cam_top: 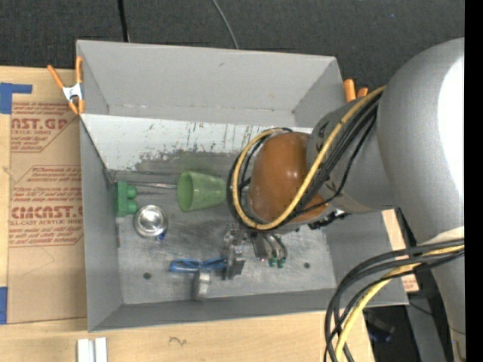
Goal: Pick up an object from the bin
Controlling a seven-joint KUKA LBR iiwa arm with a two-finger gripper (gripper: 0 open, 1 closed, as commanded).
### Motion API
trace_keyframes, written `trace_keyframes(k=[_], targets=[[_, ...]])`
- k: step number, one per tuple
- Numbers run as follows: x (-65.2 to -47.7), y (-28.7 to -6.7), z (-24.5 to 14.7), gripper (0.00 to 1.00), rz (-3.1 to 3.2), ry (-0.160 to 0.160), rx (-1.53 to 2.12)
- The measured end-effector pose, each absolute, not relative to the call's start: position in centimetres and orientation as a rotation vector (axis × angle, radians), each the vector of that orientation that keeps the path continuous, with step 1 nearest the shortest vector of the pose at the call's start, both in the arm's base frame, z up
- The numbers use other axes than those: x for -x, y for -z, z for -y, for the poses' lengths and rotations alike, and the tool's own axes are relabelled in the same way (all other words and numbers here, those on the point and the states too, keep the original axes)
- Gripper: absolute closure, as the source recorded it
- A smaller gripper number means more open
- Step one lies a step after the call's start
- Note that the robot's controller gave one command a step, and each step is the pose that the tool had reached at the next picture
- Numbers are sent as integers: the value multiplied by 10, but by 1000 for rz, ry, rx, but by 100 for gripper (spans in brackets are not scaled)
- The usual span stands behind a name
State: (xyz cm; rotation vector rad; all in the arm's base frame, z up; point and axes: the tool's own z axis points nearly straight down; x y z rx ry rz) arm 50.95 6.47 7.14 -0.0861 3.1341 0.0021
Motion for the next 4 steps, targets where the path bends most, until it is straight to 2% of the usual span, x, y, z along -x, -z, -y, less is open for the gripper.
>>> trace_keyframes(k=[1, 2, 3, 4], targets=[[-499, -243, -36, 100, -3089, 2, 519], [-498, -240, -36, 0, -3096, -1, 520], [-507, -69, -3, 0, -3020, -3, 836], [-491, -73, -54, 0, -2973, 5, 946]])
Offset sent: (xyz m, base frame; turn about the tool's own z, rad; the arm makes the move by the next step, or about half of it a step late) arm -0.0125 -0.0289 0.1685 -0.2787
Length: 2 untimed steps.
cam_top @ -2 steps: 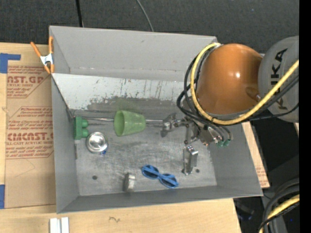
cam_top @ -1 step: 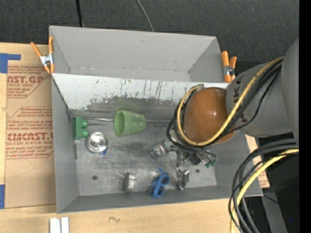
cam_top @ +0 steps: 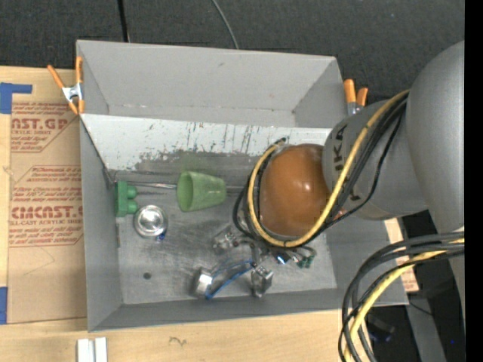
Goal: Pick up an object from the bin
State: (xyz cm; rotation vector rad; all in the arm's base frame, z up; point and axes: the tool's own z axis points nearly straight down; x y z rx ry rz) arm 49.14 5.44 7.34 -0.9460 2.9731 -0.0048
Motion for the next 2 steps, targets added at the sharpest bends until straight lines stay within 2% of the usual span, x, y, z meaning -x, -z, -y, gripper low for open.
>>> trace_keyframes(k=[1, 2], targets=[[-487, -71, -53, 100, -2991, -1, 942], [-485, -204, -74, 100, -2889, 1, 1212]])
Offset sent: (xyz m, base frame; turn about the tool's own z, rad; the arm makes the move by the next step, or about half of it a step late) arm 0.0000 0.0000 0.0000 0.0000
